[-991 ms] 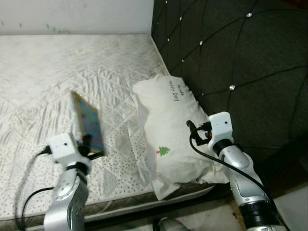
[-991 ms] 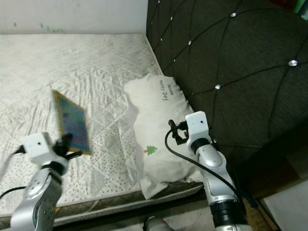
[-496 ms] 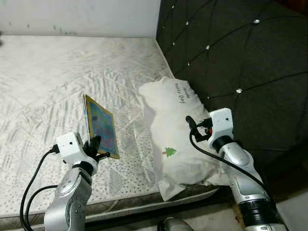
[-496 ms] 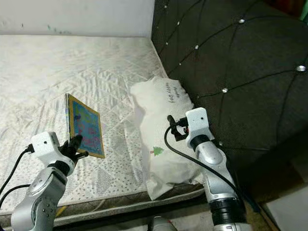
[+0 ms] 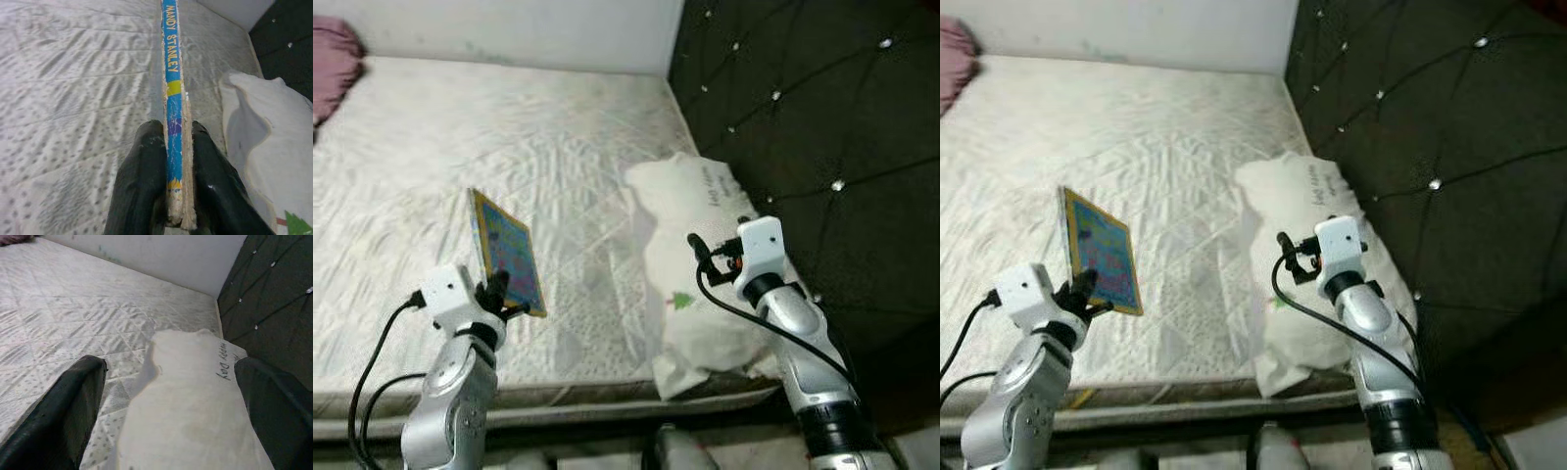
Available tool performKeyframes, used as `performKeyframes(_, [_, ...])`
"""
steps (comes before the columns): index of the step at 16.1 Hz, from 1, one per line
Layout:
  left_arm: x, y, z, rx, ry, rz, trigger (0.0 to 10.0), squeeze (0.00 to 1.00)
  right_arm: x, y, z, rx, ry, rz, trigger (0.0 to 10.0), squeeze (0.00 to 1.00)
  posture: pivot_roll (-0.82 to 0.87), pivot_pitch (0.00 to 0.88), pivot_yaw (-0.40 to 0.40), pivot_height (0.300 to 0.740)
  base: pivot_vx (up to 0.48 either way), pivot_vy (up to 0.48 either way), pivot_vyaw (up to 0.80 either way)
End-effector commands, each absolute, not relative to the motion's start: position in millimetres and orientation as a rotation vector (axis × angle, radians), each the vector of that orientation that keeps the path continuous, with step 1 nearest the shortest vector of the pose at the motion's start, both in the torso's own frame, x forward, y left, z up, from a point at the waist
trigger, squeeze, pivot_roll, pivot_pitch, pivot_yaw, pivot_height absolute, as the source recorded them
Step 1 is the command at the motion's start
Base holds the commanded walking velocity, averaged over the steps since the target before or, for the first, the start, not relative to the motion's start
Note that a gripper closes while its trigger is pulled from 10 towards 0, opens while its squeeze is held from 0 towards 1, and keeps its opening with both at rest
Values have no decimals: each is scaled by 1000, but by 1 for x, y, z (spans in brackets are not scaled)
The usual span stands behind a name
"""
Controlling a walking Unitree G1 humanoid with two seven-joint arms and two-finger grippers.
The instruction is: Clean up the room
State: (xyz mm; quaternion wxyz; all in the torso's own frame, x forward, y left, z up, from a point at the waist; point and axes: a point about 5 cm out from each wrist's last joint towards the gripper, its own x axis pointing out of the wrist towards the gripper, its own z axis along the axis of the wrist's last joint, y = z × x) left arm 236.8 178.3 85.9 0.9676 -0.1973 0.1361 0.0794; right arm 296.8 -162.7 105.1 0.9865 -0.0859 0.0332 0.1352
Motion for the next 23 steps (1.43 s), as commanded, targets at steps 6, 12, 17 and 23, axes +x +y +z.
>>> performKeyframes(6, [242, 177, 95, -460, 219, 148, 10000, 0, 301, -166, 106, -189, 67, 269, 10000, 0, -26, 0, -49, 665, 0, 0, 0])
performKeyframes(12, [242, 177, 96, -474, 213, 150, 10000, 0, 298, -165, 104, -193, 72, 276, 10000, 0, -31, 0, -54, 665, 0, 0, 0])
performKeyframes(17, [242, 176, 96, -489, 202, 142, 10000, 0, 299, -166, 104, -201, 73, 281, 10000, 0, -34, 0, -57, 665, 61, 0, 0])
performKeyframes(23, [241, 175, 96, -493, 202, 140, 10000, 0, 298, -166, 104, -212, 73, 287, 10000, 0, -37, 0, -60, 665, 354, 0, 0])
